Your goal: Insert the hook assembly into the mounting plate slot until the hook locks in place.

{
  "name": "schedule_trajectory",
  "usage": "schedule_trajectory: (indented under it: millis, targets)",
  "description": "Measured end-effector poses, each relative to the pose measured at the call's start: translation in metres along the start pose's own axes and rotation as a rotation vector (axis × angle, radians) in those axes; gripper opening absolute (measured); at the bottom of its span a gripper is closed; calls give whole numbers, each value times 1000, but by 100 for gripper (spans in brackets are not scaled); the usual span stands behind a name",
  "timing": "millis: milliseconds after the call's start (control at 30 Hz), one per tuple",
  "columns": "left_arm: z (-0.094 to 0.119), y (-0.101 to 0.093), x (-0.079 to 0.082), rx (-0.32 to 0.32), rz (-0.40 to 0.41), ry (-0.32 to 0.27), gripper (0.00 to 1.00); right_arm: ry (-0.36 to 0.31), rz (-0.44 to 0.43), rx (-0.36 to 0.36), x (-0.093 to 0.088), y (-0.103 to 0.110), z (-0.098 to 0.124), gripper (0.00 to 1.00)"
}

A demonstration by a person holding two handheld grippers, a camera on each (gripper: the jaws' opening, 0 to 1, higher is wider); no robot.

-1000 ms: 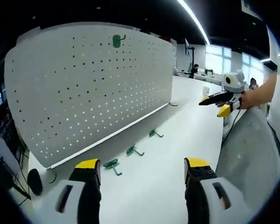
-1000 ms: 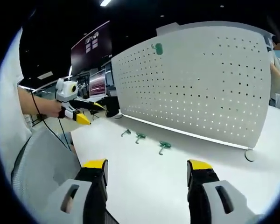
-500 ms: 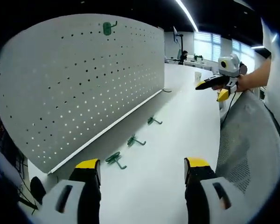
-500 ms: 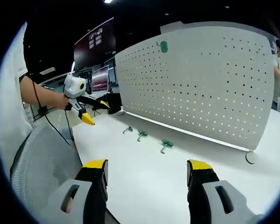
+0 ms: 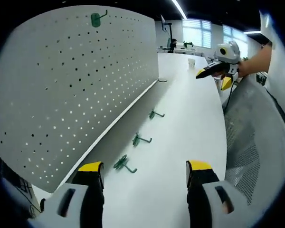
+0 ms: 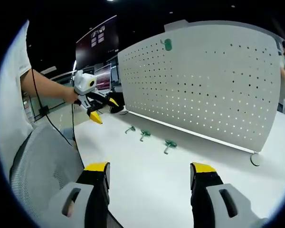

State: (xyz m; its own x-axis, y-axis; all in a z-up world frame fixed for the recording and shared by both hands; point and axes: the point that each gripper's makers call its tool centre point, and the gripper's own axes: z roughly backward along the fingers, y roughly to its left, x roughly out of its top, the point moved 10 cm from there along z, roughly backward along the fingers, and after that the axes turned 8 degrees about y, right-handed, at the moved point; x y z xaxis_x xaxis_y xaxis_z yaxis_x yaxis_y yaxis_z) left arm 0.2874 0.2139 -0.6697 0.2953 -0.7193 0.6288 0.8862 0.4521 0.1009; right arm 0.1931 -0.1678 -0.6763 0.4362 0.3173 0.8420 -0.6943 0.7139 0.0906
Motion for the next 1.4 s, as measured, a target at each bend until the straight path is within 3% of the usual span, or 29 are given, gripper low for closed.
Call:
schedule_trajectory:
  millis: [133, 300, 467, 533, 967, 1400]
  targets:
    - [-9, 3, 1, -34, -40, 32, 71, 1, -1, -2, 0, 0, 1, 67]
    - [-19, 9, -4, -47, -155, 119, 72, 8, 6, -4, 0, 1, 0, 67]
    - [-24, 15, -5, -65, -177, 141, 71, 22, 26, -1, -2, 2, -1, 67]
    - [-24, 15, -5, -87, -233, 167, 71, 25, 34, -1, -1, 3, -1, 66]
    - [-38, 30, -4, -127, -348, 238, 68, 58, 68, 21, -3, 8, -4, 66]
    - [-55, 45, -3, -163, -464, 329, 65, 60, 57, 21, -3, 7, -4, 66]
